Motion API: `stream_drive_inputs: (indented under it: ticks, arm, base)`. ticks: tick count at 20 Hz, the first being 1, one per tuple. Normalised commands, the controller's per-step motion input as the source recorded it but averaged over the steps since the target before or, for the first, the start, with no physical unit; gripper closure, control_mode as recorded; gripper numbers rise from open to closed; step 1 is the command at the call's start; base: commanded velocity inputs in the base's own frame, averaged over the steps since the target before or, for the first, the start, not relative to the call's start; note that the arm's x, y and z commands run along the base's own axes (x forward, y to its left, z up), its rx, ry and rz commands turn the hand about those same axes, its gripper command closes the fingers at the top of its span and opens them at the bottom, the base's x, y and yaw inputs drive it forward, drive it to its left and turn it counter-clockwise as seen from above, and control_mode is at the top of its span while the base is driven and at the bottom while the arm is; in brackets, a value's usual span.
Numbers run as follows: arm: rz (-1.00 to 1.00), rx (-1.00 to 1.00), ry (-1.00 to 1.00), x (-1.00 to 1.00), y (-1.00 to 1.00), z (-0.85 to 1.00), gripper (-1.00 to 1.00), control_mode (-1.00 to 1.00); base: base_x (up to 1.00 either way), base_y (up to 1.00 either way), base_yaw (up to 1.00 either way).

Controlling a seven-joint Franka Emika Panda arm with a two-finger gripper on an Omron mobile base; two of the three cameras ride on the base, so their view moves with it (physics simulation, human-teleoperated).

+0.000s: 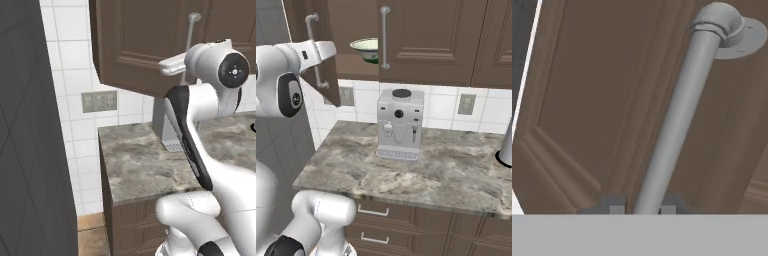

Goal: Move the bowls from the cabinet to the plates on the dining table.

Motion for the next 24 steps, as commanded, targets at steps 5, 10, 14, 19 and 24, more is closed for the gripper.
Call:
stream_drive_inputs:
  ticks: [5,10,14,19,24]
  arm:
    - [0.00,-0.08,-0.06,-0.59,0.46,0.18,1.00,-1.00]
    - [-0.01,-0.08,-0.03,-0.57,0.47,0.19,1.00,-1.00]
    - [-0.03,-0.07,0.00,-0.53,0.42,0.23,1.00,-1.00]
    - [-0.04,-0.08,0.00,-0.53,0.43,0.22,1.00,-1.00]
    - [-0.07,-0.08,0.00,-0.43,0.47,0.17,-1.00,-1.00]
  base:
    - [0.00,0.00,0.00]
    - [0.00,0.00,0.00]
    - [0.00,0.00,0.00]
    - [0.00,0.00,0.00]
    - [0.00,0.00,0.00]
